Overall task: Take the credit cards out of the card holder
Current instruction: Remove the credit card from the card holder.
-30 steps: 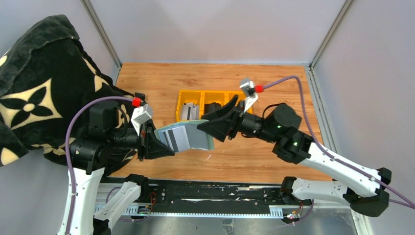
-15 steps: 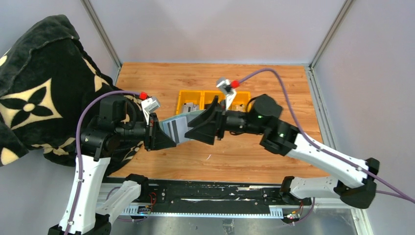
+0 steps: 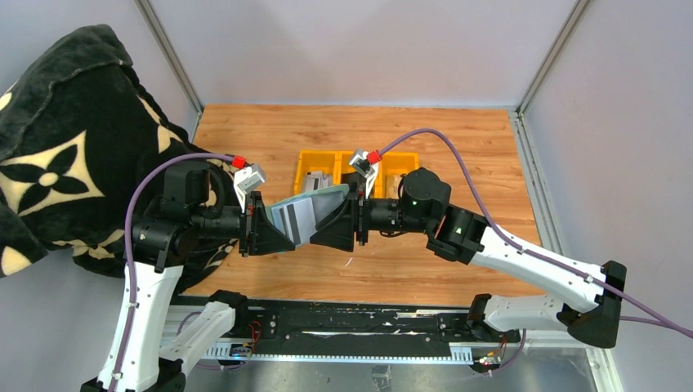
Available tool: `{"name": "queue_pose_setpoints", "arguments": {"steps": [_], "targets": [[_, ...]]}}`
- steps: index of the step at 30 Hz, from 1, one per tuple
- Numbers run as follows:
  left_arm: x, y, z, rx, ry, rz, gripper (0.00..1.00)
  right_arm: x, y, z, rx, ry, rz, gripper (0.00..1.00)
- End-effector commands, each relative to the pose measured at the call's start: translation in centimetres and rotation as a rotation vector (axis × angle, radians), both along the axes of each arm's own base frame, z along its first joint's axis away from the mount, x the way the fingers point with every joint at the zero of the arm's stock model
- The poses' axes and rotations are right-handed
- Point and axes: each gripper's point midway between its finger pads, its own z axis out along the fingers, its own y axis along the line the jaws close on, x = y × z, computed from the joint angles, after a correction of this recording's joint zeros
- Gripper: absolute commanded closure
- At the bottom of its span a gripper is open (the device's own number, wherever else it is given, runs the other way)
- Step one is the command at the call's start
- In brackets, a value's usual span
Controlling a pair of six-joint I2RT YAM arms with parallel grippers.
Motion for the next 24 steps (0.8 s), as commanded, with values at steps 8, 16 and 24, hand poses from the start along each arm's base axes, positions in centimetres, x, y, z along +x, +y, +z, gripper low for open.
{"name": "queue_pose_setpoints", "arguments": {"steps": [8,16,24], "targets": [[-1.9,-0.4,1.8,-0.078,-0.044,-0.094,1.00,2.2,0.0,0.6,-0.002,-0.071,-0.085,0.50],[-2.2,-0.3,1.8,-0.080,-0.056,-0.096,1.00,3.2,0.3,1.4,0.002,-0.113,-0.129,0.53],[-2.2,-0.2,1.5,-0.070,-0.074,-0.087,1.00,1.8,1.9,0.9,0.016,-0.074,-0.040,0.54]]}}
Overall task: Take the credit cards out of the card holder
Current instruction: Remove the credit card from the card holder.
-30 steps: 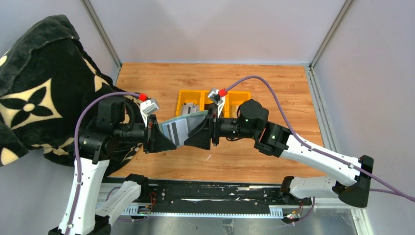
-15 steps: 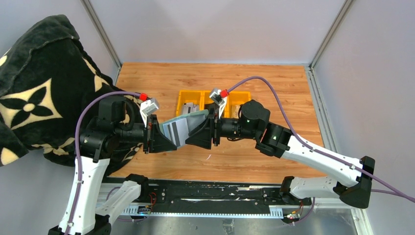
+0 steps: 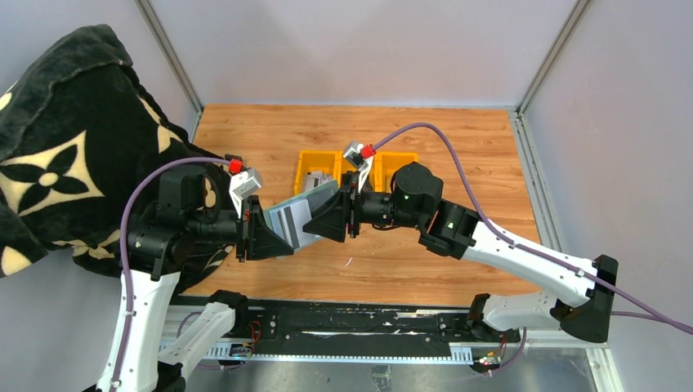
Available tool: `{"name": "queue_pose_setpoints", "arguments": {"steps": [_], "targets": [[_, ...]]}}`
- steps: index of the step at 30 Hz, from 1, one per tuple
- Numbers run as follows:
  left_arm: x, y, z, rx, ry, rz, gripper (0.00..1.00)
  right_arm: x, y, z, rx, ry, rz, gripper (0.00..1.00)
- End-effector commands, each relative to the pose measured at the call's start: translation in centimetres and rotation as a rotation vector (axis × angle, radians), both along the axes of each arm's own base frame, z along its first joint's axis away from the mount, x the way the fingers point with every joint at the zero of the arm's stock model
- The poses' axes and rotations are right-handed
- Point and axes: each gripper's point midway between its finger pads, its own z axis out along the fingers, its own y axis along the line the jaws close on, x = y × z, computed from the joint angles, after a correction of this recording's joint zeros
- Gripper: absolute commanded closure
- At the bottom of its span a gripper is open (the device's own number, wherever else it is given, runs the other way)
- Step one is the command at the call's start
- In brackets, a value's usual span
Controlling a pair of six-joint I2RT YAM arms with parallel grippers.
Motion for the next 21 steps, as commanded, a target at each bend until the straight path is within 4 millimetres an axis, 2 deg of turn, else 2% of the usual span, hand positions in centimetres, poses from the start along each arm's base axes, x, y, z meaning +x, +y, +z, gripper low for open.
{"name": "queue_pose_setpoints", "arguments": {"steps": [1,5,8,11,14,17,21], "targets": [[-1.1,-0.2,0.8,-0.040,-0.039,-0.055,1.00,-0.3,0.9,0.5,0.029,0.005,0.034,0.56],[-1.0,-0.1,0.6,-0.031,-0.048,-0.046,1.00,-1.4,0.8,1.5,0.098,0.020,0.089,0.70],[-0.9,-0.1,0.5,-0.025,-0.053,-0.039,0.99,-2.3,0.3,2.4,0.153,0.026,0.121,0.85],[-1.1,-0.1,0.6,-0.035,-0.048,-0.053,0.86,-3.3,-0.4,3.3,0.217,0.044,0.164,1.00],[-1.5,-0.3,0.8,-0.060,-0.021,-0.086,0.66,-4.2,-0.5,3.1,0.233,0.056,0.211,1.00],[-2.1,-0.5,0.9,-0.093,0.015,-0.129,0.55,-4.6,-0.1,2.7,0.227,0.070,0.242,1.00],[-2.4,-0.6,1.3,-0.115,0.026,-0.155,0.56,-5.3,0.1,2.9,0.231,0.073,0.278,1.00]]}}
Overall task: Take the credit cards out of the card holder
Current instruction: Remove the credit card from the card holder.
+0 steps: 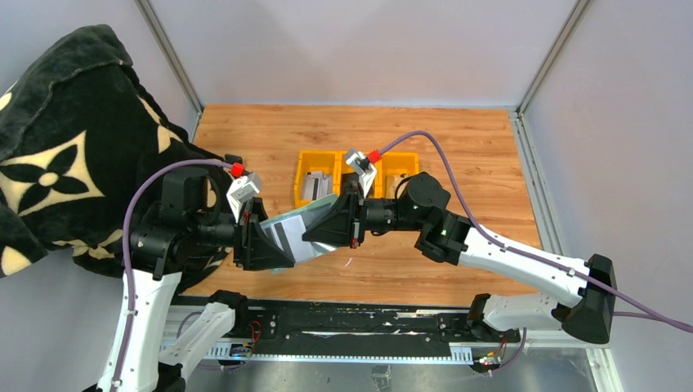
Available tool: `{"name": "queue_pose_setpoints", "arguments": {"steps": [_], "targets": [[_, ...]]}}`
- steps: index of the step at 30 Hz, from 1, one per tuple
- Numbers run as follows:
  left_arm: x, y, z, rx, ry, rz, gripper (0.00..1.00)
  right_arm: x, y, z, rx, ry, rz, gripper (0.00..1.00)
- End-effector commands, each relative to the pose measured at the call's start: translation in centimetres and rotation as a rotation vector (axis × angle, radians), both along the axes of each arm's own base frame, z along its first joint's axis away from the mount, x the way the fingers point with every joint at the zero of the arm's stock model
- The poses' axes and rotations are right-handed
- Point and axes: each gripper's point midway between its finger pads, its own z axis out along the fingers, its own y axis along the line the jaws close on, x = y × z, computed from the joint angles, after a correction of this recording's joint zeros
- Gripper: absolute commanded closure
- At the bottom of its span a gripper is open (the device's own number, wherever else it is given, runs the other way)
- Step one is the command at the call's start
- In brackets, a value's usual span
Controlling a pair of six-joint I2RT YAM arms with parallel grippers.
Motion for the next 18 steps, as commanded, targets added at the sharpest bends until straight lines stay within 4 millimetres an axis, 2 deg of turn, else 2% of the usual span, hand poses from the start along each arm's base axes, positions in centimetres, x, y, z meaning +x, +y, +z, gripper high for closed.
{"name": "queue_pose_setpoints", "arguments": {"steps": [1,8,12,18], "targets": [[-0.8,-0.3,0.8,-0.056,0.008,-0.072,0.57,-1.8,0.0,1.3,0.056,-0.011,0.086,1.00],[-2.0,-0.2,1.7,-0.097,-0.020,-0.117,0.78,-1.8,-0.6,0.8,0.031,-0.025,0.068,1.00],[-2.4,-0.2,2.0,-0.110,-0.025,-0.129,0.79,-1.7,-1.5,0.7,0.023,-0.051,0.044,1.00],[-2.6,-0.2,2.4,-0.117,-0.020,-0.138,0.74,-1.7,-2.0,0.9,0.037,-0.051,0.040,1.00]]}}
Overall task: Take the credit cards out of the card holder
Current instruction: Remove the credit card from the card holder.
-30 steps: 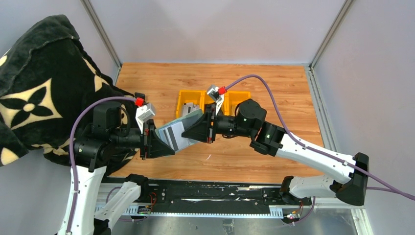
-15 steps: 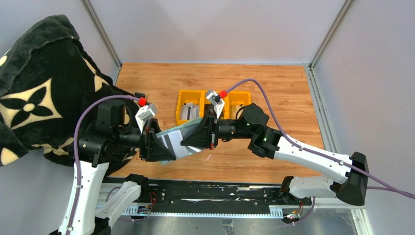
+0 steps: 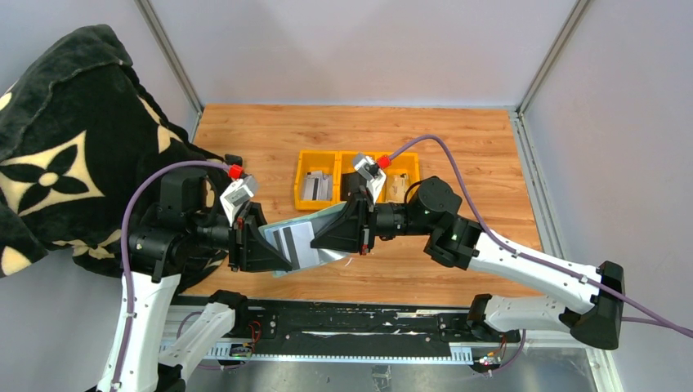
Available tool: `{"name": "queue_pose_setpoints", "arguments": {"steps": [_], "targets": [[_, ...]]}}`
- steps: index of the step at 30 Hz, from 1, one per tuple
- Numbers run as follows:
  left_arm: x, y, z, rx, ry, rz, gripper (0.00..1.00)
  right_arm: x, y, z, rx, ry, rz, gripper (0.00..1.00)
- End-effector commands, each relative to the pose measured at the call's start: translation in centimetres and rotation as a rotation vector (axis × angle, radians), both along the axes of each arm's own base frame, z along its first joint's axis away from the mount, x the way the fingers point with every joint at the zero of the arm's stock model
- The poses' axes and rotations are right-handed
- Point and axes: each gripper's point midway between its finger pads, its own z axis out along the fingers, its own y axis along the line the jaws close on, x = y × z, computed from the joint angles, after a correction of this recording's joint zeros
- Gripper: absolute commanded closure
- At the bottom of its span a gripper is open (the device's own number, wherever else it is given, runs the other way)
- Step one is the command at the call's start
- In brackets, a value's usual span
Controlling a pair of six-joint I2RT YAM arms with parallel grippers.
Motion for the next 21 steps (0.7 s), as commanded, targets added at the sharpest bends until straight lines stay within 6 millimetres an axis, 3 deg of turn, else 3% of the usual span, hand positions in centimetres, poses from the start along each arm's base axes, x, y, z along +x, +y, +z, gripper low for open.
{"name": "queue_pose_setpoints", "arguments": {"steps": [1,5,8,11,16,21], "targets": [[-0.9,0.0,0.9,-0.032,-0.023,-0.037,0.73,-0.4,-0.6,0.8,0.031,-0.026,0.007,1.00],[-1.0,0.0,1.1,-0.036,-0.017,-0.042,0.74,-0.6,-0.5,0.6,0.033,-0.021,0.025,1.00],[-1.2,0.1,1.2,-0.039,-0.022,-0.044,0.77,-0.5,-0.4,0.8,0.039,-0.012,0.021,0.81],[-1.2,0.1,1.2,-0.039,-0.023,-0.043,0.79,-0.4,-0.1,1.2,0.050,-0.002,0.023,0.76],[-1.3,0.1,1.4,-0.042,-0.023,-0.046,0.80,-0.5,0.1,1.1,0.051,0.000,0.029,1.00],[-1.5,0.1,1.8,-0.046,-0.038,-0.047,0.80,-0.1,-1.1,0.6,0.033,-0.017,-0.027,1.00]]}}
